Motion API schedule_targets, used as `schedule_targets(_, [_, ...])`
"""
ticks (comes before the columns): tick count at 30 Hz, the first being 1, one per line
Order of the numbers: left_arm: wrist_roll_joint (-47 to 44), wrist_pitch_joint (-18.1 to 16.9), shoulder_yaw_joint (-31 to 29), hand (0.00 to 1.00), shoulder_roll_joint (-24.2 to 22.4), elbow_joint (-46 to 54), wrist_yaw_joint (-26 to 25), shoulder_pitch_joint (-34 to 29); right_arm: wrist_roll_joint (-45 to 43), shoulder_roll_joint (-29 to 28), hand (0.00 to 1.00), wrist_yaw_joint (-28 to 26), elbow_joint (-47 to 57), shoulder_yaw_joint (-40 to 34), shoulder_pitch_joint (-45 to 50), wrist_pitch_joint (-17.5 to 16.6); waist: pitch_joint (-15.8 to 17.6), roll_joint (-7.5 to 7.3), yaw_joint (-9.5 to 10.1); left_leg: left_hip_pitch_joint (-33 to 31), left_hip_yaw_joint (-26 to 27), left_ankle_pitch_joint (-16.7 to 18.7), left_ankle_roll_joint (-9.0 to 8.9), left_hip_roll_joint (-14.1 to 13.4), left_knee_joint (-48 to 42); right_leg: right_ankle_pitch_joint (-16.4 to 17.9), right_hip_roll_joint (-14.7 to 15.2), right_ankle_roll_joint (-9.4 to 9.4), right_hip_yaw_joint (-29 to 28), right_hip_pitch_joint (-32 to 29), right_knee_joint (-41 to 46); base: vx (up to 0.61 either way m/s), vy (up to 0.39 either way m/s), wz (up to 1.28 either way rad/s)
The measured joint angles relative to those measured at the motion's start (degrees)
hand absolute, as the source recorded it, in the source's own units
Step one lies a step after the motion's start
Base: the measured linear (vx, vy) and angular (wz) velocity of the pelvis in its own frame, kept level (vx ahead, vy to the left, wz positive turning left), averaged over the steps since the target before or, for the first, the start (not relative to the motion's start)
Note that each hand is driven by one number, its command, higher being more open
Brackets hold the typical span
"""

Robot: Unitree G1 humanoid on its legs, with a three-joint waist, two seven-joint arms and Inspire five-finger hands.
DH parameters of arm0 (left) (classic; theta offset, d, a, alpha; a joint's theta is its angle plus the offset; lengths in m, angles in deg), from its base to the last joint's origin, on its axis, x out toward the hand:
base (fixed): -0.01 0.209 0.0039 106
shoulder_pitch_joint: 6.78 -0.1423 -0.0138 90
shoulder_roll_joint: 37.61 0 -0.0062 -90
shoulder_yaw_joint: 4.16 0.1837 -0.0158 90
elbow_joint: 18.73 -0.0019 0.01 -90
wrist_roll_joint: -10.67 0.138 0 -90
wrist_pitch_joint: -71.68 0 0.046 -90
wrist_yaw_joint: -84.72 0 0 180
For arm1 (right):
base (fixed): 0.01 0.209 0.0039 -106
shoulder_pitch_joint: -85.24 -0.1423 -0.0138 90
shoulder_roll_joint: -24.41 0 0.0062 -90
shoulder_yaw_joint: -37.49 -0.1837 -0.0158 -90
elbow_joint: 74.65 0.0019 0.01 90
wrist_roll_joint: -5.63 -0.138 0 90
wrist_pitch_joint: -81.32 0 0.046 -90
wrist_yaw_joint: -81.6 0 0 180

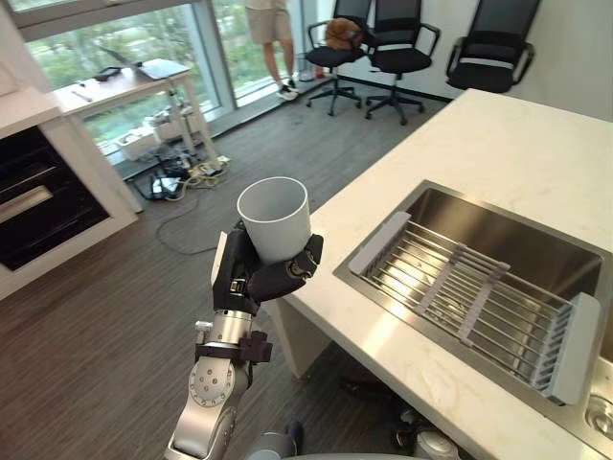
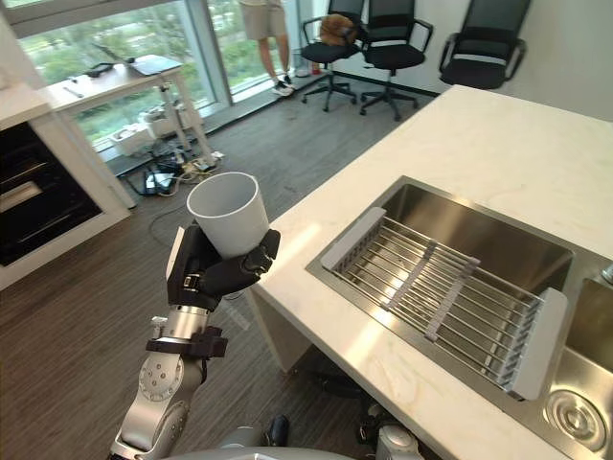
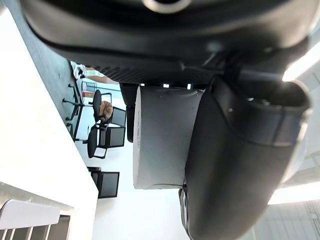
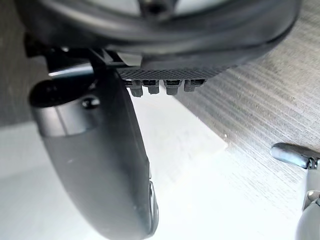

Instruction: Walk over to the sink, pick up the cup, carry it to the dishwasher, place the cup inside the dishwasher, then close the dishwasher door

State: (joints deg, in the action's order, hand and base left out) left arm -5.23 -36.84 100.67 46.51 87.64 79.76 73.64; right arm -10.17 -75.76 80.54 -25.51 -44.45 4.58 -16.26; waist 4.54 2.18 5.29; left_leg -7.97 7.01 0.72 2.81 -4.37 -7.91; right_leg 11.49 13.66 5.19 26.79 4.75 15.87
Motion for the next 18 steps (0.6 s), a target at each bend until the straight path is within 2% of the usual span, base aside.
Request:
schedule_targets(2, [0.04,-0.49,0.33,0.0,-0.34,1.32,1.12,0.13,-0.41,1.03,1.0,0.73,0.08,-0.42,-0.13,0.6,0.01,0.05,0.15,-2.13,6.87,2.41,0.52,-2.85,-11.08,-0.32,1.44,-0.02,2.72,0.0,-0.09,-0.12,0.016,0.76])
schedule_targets(3, [0.08,-0.72,0.37,0.0,-0.32,1.52,1.41,0.12,-0.4,1.2,1.0,0.97,0.11,-0.41,-0.11,0.76,-0.04,0.14,0.12,-1.82,8.19,3.11,0.18,-3.33,-14.07,-0.47,1.69,0.23,3.27,0.25,-0.1,-0.09,0.029,0.59])
schedule_targets(4, [0.07,-1.23,0.82,0.0,-0.38,1.73,1.78,0.12,-0.42,1.26,1.0,1.27,0.33,-0.43,0.21,0.82,-0.85,0.8,0.05,-0.56,10.68,4.93,-0.24,-4.96,-17.12,-0.48,1.59,0.69,4.45,0.26,-0.04,-0.05,0.084,0.65])
schedule_targets(5, [0.1,-1.49,1.57,0.0,-0.67,1.74,2.4,0.68,-0.41,1.41,1.0,1.39,0.81,-0.47,0.2,0.82,-1.91,2.38,-0.46,-0.24,12.77,6.56,-1.92,-4.81,-13.38,-0.33,0.84,1.04,5.78,-0.01,0.33,-0.04,0.105,0.76])
schedule_targets(6, [0.13,-1.49,1.89,0.0,-0.71,1.62,2.88,0.89,-0.39,1.39,1.0,1.45,0.73,-0.56,0.05,0.86,-2.17,2.02,-0.88,0.54,12.66,6.25,-3.28,-4.04,-9.63,-0.34,0.83,1.08,5.97,-0.63,0.23,-0.01,0.11,0.94])
schedule_targets(7, [0.11,-1.53,2.74,0.0,-0.29,0.76,3.33,0.94,-0.39,0.62,1.0,1.49,0.85,-1.0,0.27,0.98,-2.73,0.5,-1.58,1.68,12.42,3.16,-1.63,-0.78,-2.48,-1.0,1.23,0.84,4.73,-1.41,-1.74,0.01,0.059,0.9])
schedule_targets(8, [0.12,-1.57,3.11,0.0,0.15,-0.6,3.71,1.05,-0.39,0.09,1.0,1.5,0.85,-1.01,0.68,0.99,-3.02,0.02,-2.08,3.7,14.67,1.67,-1.11,0.36,2.29,-2.7,1.49,1.47,5.19,-0.24,-4.28,0.08,0.05,1.0])
schedule_targets(9, [0.11,-1.53,3.51,0.0,0.28,-2.0,3.97,1.3,-0.38,0.0,1.0,1.49,0.9,-1.01,0.96,1.02,-3.03,0.31,-2.75,5.49,16.44,-1.8,-1.44,0.97,5.54,-4.11,1.54,2.41,6.74,1.45,-6.09,0.12,0.087,0.84])
schedule_targets(10, [0.11,-1.43,3.9,0.0,0.32,-3.54,4.04,1.33,-0.35,-0.41,1.0,1.51,0.76,-1.05,0.96,1.38,-3.06,0.37,-2.84,6.85,15.52,-3.7,-1.92,2.56,8.72,-4.59,2.14,2.81,7.66,2.16,-6.61,0.13,0.123,0.71])
schedule_targets(13, [0.08,-1.26,4.04,0.0,1.36,-5.28,4.02,1.36,-0.02,-1.56,1.0,1.03,0.98,-1.52,1.78,1.64,-2.97,-0.08,-3.29,7.24,13.69,-4.12,-1.68,3.83,9.9,-4.86,2.65,2.38,7.38,2.97,-6.72,0.07,0.061,0.38])
schedule_targets(16, [-1.14,-1.39,2.69,0.0,5.33,-7.92,4.68,1.31,4.25,-1.71,1.0,-1.64,-1.9,-7.6,3.2,1.66,-2.79,-0.44,-3.3,7.84,12.1,-4.19,-1.79,3.69,10.01,-4.96,1.96,0.63,6.16,4.05,-6.51,0.06,-0.033,0.25])
schedule_targets(18, [-1.88,-1.39,1.35,0.0,6.69,-9.83,5.28,1.08,4.75,-1.06,1.0,-3.24,-5.96,-11.05,3.23,-0.57,-2.29,-0.88,-3.3,8.87,11.28,-4.48,-2.22,3.48,10.44,-4.89,1.54,0.45,6.02,5.25,-6.46,0.02,-0.082,0.16])
